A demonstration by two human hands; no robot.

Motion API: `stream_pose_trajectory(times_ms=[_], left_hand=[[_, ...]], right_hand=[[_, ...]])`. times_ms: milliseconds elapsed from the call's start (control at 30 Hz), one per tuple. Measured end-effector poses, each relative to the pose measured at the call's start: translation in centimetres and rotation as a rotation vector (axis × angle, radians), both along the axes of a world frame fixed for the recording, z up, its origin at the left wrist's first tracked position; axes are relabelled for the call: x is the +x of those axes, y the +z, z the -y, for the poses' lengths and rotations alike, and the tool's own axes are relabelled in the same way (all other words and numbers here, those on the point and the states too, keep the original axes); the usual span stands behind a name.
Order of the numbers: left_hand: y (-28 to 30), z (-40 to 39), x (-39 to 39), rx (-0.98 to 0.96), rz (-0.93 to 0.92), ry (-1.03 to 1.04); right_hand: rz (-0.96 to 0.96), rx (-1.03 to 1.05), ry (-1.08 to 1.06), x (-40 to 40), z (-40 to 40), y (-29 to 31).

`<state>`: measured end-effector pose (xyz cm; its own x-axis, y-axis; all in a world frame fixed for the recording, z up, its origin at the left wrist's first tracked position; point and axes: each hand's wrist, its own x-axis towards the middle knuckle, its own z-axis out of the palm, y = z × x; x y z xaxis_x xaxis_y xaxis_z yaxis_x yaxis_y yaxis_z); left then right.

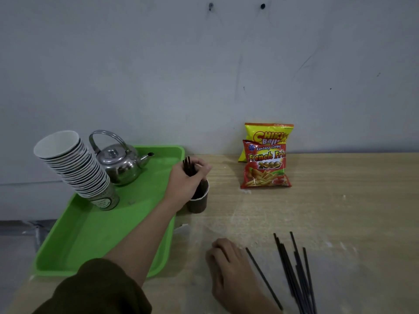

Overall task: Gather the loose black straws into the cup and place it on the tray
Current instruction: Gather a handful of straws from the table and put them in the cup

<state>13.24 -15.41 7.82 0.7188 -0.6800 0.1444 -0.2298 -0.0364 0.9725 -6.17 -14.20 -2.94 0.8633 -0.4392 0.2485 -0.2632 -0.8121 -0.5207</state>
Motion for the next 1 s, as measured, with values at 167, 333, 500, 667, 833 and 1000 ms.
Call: stream_pose_trajectory(times_ms=[167,333,500,667,833,1000], left_hand=[[0.0,-0.5,0.7,0.045,0.060,-0.057],[1.0,-1.3,0.9,0.138,0.299,-0.120],[1.7,-2.0,1.1,0.220,0.508,-0.131],[1.7,-2.4,0.9,0.333,0.810,-0.172],[2.3,-3.5,-1.6,0.254,0.814,-0.132],[0.5,-5.4,-7.0,0.200,0.663,-0.149]], right_hand=[[0.006,0.003,0.000,0.0,-0.1,-0.2],[0.024,0.001,-0.011,0.0,-0.1,-0.3],[0.022,-0.009,-0.011,-0.1,-0.2,-0.4],[0.023,0.007,-0.018,-0.1,-0.2,-0.5],[0.007,0.049,-0.008,-0.3,-0.4,0.1],[0.046,0.008,-0.112,-1.9,0.4,0.9]])
